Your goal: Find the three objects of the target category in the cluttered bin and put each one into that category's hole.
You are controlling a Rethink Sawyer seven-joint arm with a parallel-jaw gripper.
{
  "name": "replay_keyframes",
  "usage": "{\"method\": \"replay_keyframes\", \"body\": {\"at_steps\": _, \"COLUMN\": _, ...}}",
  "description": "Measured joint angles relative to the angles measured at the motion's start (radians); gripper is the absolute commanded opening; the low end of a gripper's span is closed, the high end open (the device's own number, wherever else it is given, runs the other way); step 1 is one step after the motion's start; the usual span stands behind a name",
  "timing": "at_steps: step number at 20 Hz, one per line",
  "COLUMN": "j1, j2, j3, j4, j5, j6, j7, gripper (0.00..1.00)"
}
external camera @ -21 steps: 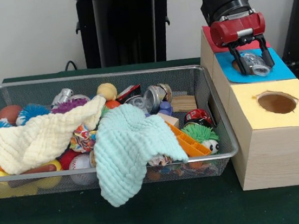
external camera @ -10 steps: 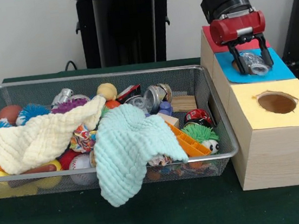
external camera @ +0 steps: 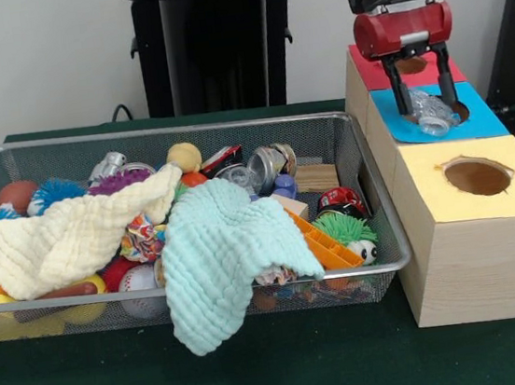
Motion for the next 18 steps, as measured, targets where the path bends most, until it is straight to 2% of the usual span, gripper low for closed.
{"method": "replay_keyframes", "body": {"at_steps": 3, "j1": -0.003, "j2": -0.01, "j3": 0.0, "j4": 0.008, "j5": 0.0, "j6": 0.04, "j7": 0.0, "gripper": 1.0}}
{"method": "replay_keyframes", "body": {"at_steps": 18, "j1": -0.004, "j2": 0.001, "j3": 0.0, "j4": 0.043, "j5": 0.003, "j6": 0.037, "j7": 0.0, "gripper": 1.0}}
